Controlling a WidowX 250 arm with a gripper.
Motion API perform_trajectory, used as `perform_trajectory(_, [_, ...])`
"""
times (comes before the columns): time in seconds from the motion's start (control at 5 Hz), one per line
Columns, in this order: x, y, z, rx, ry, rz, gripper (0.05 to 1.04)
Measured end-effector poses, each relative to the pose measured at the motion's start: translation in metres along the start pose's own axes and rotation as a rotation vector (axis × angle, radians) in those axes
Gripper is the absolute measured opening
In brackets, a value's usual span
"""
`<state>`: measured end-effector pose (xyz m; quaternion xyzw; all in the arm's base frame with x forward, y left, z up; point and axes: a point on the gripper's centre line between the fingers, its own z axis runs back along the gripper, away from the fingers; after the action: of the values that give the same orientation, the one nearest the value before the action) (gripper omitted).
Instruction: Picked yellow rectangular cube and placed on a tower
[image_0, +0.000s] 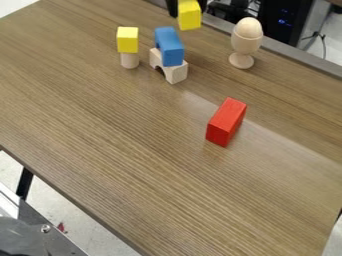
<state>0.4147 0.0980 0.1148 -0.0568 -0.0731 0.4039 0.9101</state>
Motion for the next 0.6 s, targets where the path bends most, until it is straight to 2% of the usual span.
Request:
perform_trajectory(0.4, [0.002, 0.012, -0.011, 0.072, 0.004, -0.001, 0.574])
perform_trajectory(0.6, [-0.005, 0.018, -0.005, 0.081, 0.004, 0.003, 0.574])
